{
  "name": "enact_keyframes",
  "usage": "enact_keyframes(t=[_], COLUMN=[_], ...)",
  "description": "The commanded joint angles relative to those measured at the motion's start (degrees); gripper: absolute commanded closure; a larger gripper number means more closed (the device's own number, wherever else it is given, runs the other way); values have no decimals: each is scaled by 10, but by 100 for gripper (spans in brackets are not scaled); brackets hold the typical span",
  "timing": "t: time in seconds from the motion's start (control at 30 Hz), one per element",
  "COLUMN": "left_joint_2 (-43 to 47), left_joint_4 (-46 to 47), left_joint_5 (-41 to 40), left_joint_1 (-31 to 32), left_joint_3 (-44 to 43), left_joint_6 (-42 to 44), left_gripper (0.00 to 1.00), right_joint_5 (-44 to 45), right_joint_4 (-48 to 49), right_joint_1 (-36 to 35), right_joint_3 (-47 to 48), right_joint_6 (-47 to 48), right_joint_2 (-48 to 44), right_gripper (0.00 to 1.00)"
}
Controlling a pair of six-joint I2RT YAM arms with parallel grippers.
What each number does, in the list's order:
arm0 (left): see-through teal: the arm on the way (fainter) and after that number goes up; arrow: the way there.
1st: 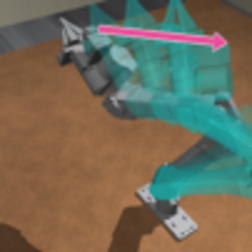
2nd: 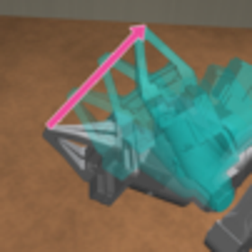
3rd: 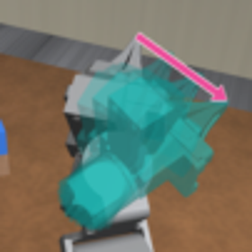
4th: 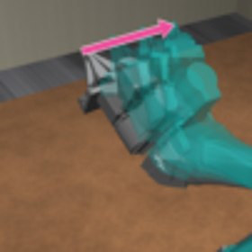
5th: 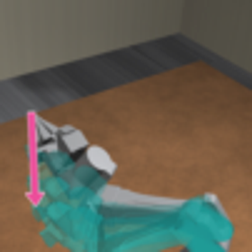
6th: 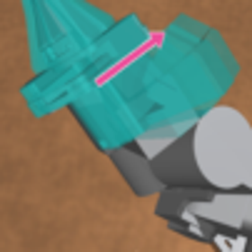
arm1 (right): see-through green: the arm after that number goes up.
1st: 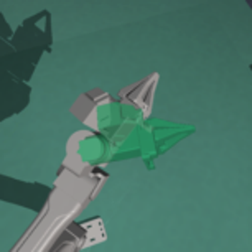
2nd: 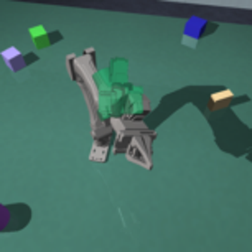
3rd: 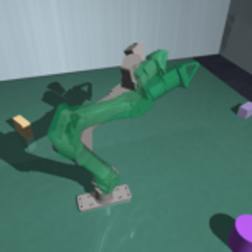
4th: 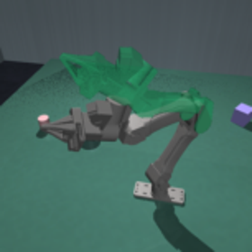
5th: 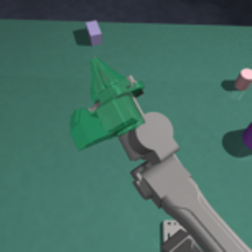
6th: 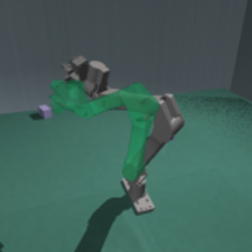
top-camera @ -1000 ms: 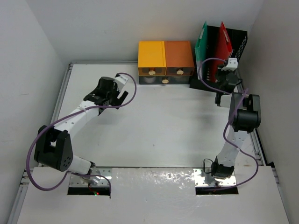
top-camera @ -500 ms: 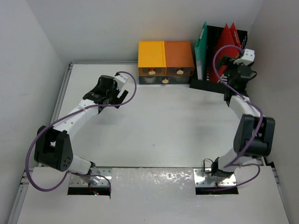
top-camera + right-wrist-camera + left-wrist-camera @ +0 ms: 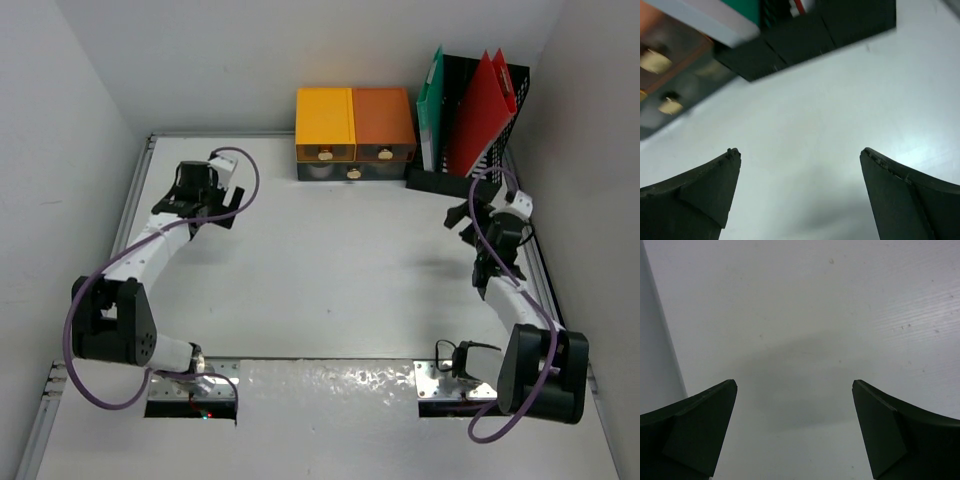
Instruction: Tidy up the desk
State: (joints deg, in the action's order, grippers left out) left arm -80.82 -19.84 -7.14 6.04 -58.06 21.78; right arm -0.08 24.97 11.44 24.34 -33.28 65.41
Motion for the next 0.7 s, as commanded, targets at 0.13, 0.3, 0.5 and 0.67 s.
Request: enact_keyframes(t=[0.13, 0.3, 0.5, 0.67], left_joint_2=[65, 110, 112, 108], left_joint_4=[53, 130, 161, 165], left_joint_5=[9, -2, -6, -1], left_joint_1=[4, 4, 4, 4], left_joint_3=[96, 191, 219, 222], left_joint_6=[17, 32, 28, 26], left_gripper=[0, 0, 0, 0], right_joint_5=[10, 95, 126, 121], right_joint_4=[-68, -114, -92, -92], right_joint_1=[-2, -2, -2, -2], right_joint_3=[-36, -45, -65, -61], right_joint_6=[-37, -46, -44, -40], right_joint_2=[28, 17, -14, -8], right_gripper=[1, 1, 1, 1])
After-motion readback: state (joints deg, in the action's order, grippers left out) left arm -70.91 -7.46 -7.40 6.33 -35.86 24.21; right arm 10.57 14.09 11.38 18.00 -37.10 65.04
